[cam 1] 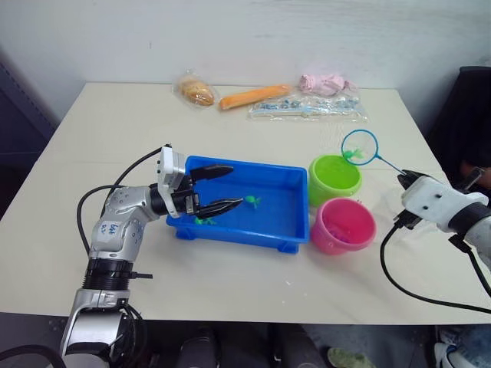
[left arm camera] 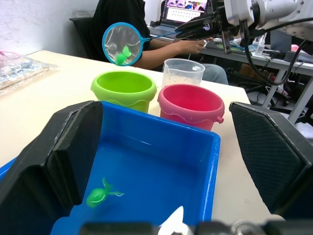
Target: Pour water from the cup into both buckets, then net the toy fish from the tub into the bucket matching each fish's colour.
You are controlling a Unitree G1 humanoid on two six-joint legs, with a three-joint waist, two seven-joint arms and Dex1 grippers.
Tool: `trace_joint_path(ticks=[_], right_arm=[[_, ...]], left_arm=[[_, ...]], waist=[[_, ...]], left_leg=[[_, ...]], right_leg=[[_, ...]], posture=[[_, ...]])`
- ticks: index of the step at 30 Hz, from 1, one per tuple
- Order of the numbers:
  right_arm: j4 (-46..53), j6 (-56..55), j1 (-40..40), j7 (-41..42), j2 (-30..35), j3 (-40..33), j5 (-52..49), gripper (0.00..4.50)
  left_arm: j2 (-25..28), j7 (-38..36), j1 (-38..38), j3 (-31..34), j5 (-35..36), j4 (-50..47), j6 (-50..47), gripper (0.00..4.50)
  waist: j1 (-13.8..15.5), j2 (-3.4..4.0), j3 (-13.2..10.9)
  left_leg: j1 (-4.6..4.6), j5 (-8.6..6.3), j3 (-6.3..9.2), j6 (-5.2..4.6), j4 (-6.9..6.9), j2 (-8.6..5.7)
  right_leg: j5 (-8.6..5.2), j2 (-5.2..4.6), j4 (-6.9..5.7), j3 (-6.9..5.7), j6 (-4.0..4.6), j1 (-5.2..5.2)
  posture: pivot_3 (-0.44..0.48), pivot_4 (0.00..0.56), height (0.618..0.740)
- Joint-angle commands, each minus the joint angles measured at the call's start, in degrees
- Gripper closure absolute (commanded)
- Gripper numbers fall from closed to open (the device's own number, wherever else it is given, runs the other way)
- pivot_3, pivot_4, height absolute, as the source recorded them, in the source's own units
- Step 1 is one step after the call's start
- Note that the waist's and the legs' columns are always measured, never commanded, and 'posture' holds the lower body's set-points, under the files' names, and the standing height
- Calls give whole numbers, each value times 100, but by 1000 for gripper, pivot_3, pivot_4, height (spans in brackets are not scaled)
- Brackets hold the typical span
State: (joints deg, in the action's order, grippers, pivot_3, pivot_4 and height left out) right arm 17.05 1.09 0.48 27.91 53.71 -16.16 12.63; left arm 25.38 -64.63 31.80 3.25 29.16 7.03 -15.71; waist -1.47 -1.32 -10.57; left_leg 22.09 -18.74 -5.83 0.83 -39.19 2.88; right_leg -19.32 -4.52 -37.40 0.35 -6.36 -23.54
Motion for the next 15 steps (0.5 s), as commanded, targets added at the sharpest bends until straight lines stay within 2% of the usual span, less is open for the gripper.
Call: trace_joint_path(ticks=[1, 5, 8, 10, 11, 15], right_arm=[[-131, -715, -28, -443, 74, -64, 523, 4500], [-340, -1511, 147, -950, 126, -77, 1195, 4500], [-406, -1692, 105, -1066, -5, -154, 1137, 4500], [-163, -1386, -171, -789, -272, -195, 342, 4500], [39, -1025, -325, -461, -436, -150, -376, 4500], [932, 1320, -890, 377, -852, -75, -2876, 4500]], left_arm=[[-15, 11, 55, -19, 42, -207, 48, 38], [-38, 46, 56, -34, 45, -225, 56, 38], [-38, 79, 45, -23, 41, -236, 70, 38], [6, 133, 4, 44, 27, -234, 106, 38], [59, 140, -33, 116, 29, -202, 142, 38], [333, 67, -163, 426, 33, 77, 330, 38]], waist=[[-3, 0, 0], [-3, 0, 0], [-6, 0, 0], [-23, 0, 0], [-29, 0, 0], [-45, 0, 0]], left_leg=[[0, 0, 0, 1, -1, 0], [-2, 3, 0, 5, -1, 0], [-2, 6, -1, 7, -1, 0], [-4, 8, 0, 9, -1, 1], [-6, 9, -1, 11, -1, 2], [-20, 14, 0, 18, -1, 10]], right_leg=[[0, 0, -1, 0, 0, 0], [0, 0, -3, 0, 0, 0], [0, 0, -4, 1, 0, 0], [0, 0, -6, 1, 0, 1], [0, 2, -8, 1, 0, 2], [0, 8, -27, 4, 0, 4]], posture=[[0, 150, 740], [0, 150, 740], [0, 150, 740], [0, 150, 740], [0, 150, 740], [0, 150, 740]])
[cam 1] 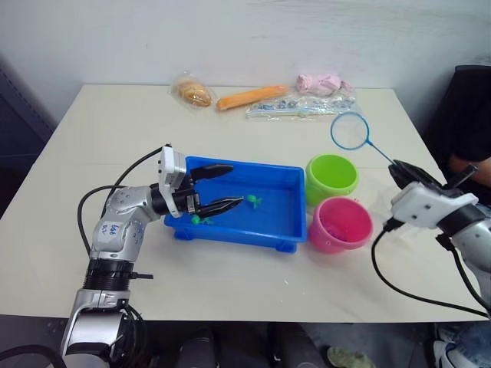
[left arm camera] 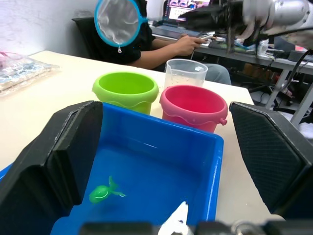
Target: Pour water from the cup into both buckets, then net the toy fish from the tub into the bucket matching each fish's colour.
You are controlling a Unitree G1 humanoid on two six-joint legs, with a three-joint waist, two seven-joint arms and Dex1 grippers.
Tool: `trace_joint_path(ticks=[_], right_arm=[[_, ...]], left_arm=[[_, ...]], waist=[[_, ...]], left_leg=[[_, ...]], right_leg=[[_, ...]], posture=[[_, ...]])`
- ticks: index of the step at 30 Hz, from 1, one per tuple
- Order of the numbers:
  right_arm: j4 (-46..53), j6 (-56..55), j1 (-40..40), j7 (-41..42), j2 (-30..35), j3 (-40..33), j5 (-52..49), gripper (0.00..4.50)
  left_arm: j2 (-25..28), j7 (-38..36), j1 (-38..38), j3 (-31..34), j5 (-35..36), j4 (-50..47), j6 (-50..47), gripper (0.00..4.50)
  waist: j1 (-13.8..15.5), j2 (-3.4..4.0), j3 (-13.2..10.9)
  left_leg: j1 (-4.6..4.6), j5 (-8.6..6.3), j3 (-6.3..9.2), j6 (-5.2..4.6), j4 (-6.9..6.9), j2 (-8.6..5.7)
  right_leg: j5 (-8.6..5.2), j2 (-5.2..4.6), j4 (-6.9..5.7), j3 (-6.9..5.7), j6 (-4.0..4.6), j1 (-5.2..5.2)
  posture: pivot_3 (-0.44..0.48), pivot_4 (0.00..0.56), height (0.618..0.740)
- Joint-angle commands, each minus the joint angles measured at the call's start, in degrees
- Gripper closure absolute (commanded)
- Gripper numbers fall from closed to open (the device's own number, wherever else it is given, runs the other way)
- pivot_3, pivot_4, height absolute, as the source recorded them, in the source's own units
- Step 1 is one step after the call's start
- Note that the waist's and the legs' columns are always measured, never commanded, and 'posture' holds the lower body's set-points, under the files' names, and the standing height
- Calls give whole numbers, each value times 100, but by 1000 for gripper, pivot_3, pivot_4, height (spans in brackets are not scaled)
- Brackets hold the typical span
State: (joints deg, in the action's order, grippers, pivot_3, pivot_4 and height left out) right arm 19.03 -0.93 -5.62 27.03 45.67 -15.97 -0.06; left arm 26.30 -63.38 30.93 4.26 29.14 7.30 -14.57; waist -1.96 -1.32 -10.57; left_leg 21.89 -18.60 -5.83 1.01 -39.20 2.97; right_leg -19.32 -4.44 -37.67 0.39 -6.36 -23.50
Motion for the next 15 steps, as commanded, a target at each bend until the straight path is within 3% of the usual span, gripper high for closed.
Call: trace_joint_path(ticks=[1, 3, 4, 7, 15], right_arm=[[905, 1938, -358, 677, 71, -16, -1853, 4500], [1110, 2315, -480, 886, 258, 102, -1957, 4500], [1275, 3031, -644, 869, 291, 238, -2366, 4500], [1642, 4308, -1149, 898, 486, 1107, -2556, 4500], [1222, 3887, -1922, 666, 785, 2883, -655, 4500]], left_arm=[[326, -92, -104, 375, 21, 120, 266, 38], [434, -130, -136, 436, 16, 208, 324, 38], [554, -193, -169, 484, -1, 243, 375, 38], [846, -301, -249, 618, -10, 265, 443, 38], [949, -235, -433, 620, -24, 98, 478, 38]], waist=[[16, 0, 0], [36, 0, 0], [39, 0, 0], [37, 0, 0], [41, -2, 1]], left_leg=[[-2, 2, 1, 1, 0, 6], [-2, 3, 11, 1, 0, 26], [-2, 2, 10, -1, 0, 25], [2, -2, 10, -10, 0, 26], [27, -3, 19, -20, 0, -6]], right_leg=[[0, 1, -4, 0, 1, 0], [-1, 1, -4, -6, 3, 4], [-1, 0, -2, -6, 3, 4], [-1, -8, 3, -5, 4, 5], [-1, -19, 14, -11, 4, -10]], posture=[[0, 150, 740], [0, 150, 740], [0, 150, 740], [0, 150, 740], [0, 150, 740]])
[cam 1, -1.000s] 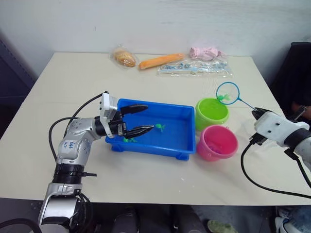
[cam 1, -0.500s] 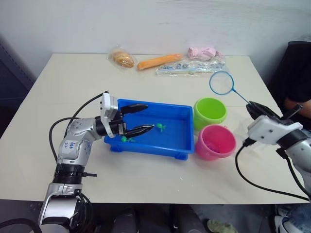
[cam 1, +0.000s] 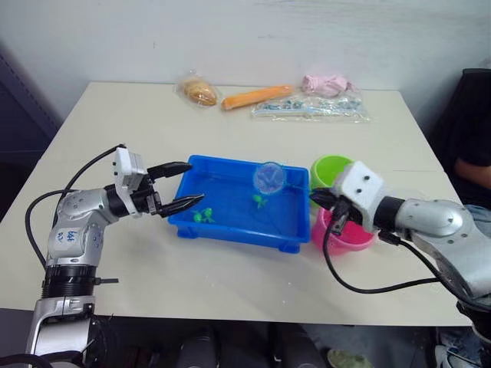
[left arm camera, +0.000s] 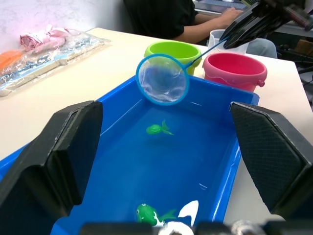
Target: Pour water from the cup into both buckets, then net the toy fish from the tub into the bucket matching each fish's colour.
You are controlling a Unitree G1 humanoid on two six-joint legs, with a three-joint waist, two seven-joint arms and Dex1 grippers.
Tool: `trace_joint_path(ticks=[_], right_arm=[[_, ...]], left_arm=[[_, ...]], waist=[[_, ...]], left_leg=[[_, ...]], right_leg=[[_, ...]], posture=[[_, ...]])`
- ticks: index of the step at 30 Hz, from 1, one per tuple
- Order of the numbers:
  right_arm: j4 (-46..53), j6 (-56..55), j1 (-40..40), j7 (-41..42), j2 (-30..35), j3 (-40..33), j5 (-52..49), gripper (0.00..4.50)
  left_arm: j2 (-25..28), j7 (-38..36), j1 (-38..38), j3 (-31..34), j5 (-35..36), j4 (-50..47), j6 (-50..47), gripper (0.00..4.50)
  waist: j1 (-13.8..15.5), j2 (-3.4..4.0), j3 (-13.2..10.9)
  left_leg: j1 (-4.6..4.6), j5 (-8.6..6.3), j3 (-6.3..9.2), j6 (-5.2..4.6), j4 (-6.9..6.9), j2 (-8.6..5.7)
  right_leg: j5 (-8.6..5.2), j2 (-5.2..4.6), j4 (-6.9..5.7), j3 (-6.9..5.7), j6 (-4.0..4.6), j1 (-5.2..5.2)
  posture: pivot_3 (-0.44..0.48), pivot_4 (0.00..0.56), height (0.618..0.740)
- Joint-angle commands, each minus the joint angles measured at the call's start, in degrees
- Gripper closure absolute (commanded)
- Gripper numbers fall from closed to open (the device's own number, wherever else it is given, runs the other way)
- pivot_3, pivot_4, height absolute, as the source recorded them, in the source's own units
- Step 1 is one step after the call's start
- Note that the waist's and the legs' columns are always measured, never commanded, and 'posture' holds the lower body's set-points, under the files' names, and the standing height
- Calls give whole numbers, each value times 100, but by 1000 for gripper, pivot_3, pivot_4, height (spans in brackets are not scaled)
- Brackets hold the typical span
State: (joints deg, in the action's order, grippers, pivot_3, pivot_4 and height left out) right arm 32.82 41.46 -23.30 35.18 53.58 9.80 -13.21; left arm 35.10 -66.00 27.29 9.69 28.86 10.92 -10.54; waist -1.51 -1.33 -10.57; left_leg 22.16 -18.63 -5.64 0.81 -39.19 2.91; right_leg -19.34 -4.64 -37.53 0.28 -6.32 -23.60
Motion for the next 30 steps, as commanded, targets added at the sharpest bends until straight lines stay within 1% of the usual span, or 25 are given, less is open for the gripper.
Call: trace_joint_path(ticks=[1, 4, 11, 16, 20, 23, 27, 30], right_arm=[[-258, -423, -229, -205, -82, 418, 835, 4500], [-473, -480, -403, -285, -293, 566, 1165, 4500], [-954, -959, -615, 82, -381, 1138, 1953, 4500], [-996, -841, -586, 337, -714, 1138, 1909, 4500], [-827, -303, -395, 521, -1041, 811, 1474, 4500], [-602, 423, -306, 642, -1345, 511, 993, 4500], [-363, 1493, -285, 567, -1911, -140, 217, 4500], [-250, 2057, -359, 527, -2101, -569, -208, 4500]], left_arm=[[68, 41, -105, 75, 6, -305, 73, 38], [60, 103, -162, 88, 21, -374, 39, 38], [83, 131, -343, 117, 37, -489, 42, 38], [168, 84, -385, 66, -19, -498, 13, 38], [211, 43, -420, 69, -8, -456, 39, 38], [211, 25, -430, 74, 1, -432, 67, 38], [196, -5, -431, 76, 2, -402, 96, 38], [178, -27, -428, 72, -2, -377, 123, 38]], waist=[[-7, -1, 1], [-14, -1, 1], [-15, -1, 1], [-19, -1, 1], [-12, -2, 1], [-10, -1, 1], [-16, -2, 1], [-10, -1, 1]], left_leg=[[1, -1, 0, -2, 0, -5], [2, -1, 0, -1, 0, -5], [2, 1, -1, 1, 0, -2], [2, 1, -1, 1, 0, -3], [2, 1, 1, 1, 0, 0], [2, 1, 2, 1, 0, 5], [2, 1, 3, 1, 0, 15], [2, 1, 5, 1, 0, 18]], right_leg=[[0, 0, 2, 0, 0, 0], [0, -1, -1, -1, 0, -2], [0, 1, -6, -3, 0, -5], [0, 1, -7, -3, 0, -5], [0, 1, -6, -6, 0, -3], [0, 0, -10, -6, 0, -3], [0, 1, -15, -6, 0, -3], [0, 2, -18, -9, 0, -2]], posture=[[0, 150, 740], [0, 150, 740], [0, 150, 740], [0, 150, 740], [0, 150, 740], [0, 150, 740], [0, 150, 740], [0, 150, 740]])
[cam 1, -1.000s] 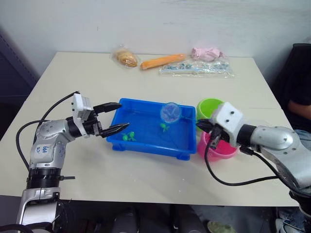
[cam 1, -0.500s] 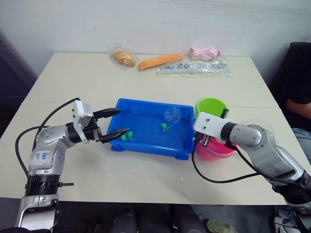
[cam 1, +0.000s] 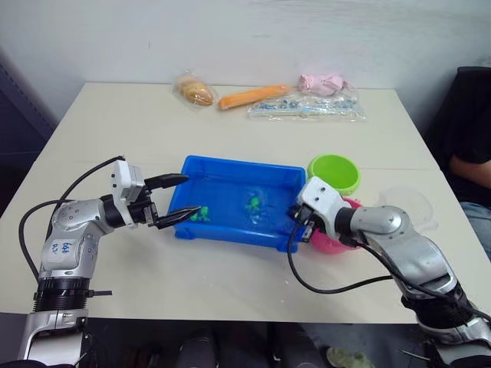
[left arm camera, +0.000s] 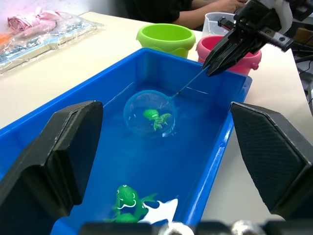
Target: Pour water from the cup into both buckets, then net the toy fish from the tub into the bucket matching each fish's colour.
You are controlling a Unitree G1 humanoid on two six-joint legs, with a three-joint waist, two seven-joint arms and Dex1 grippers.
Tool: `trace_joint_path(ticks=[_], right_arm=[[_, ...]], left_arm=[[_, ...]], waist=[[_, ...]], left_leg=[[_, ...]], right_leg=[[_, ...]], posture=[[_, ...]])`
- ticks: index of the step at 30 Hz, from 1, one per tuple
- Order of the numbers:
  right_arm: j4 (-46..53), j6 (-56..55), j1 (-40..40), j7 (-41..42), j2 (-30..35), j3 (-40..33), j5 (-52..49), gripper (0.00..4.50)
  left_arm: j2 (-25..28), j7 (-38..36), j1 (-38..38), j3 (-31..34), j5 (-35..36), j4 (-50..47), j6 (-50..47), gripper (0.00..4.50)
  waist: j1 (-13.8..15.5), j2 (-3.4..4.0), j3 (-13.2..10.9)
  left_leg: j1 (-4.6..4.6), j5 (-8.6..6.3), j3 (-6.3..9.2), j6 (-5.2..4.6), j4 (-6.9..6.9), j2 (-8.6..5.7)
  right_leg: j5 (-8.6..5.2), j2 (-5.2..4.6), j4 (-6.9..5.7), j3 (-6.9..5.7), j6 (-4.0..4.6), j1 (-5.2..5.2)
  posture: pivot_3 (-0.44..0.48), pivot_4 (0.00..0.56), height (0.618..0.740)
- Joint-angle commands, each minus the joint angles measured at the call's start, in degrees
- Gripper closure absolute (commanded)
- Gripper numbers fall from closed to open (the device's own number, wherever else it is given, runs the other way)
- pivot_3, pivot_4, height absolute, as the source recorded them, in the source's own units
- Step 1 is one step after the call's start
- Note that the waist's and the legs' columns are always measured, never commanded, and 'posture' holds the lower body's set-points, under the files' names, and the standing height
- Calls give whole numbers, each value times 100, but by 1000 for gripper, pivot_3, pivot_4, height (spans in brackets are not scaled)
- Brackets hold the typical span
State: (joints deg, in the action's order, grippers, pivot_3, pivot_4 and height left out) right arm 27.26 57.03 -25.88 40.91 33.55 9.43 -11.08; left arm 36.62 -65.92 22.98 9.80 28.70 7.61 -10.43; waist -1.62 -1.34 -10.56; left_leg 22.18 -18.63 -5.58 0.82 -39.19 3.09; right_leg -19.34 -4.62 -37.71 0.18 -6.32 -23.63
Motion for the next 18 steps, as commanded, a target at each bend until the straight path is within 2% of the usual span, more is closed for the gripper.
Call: trace_joint_path(ticks=[1, 3, 6, 14, 18], right_arm=[[355, 679, -128, -82, -163, -699, -564, 4500], [582, 1382, -231, -89, -390, -1299, -1075, 4500], [815, 2001, -344, -123, -476, -1772, -1520, 4500], [1453, 3075, -521, -123, 185, -3414, -2264, 4500], [1626, 3242, -360, -277, 493, -4177, -2277, 4500]], left_arm=[[20, -38, 2, 57, 15, -43, 119, 38], [-1, -47, -1, 42, 25, -41, 126, 38], [-26, -52, 7, 19, 35, -49, 124, 38], [-500, 176, 520, -155, 163, -213, -67, 38], [-704, 478, 854, -263, 324, -413, -710, 38]], waist=[[1, 0, 0], [2, 0, 0], [1, 0, 0], [40, 0, 0], [32, -2, 1]], left_leg=[[1, 0, 0, 0, 0, 0], [1, 0, 0, -1, 0, 1], [2, -1, 1, -1, 1, 3], [8, -3, 9, -7, 3, -5], [9, -6, 13, -15, 5, -24]], right_leg=[[0, -1, 0, 0, 0, 0], [0, -2, 1, 1, 0, 0], [0, -1, -1, 0, 0, 0], [0, -6, 8, -2, 0, 1], [1, -5, 8, 0, -2, 8]], posture=[[0, 150, 740], [0, 150, 740], [0, 150, 740], [0, 150, 740], [0, 150, 740]])
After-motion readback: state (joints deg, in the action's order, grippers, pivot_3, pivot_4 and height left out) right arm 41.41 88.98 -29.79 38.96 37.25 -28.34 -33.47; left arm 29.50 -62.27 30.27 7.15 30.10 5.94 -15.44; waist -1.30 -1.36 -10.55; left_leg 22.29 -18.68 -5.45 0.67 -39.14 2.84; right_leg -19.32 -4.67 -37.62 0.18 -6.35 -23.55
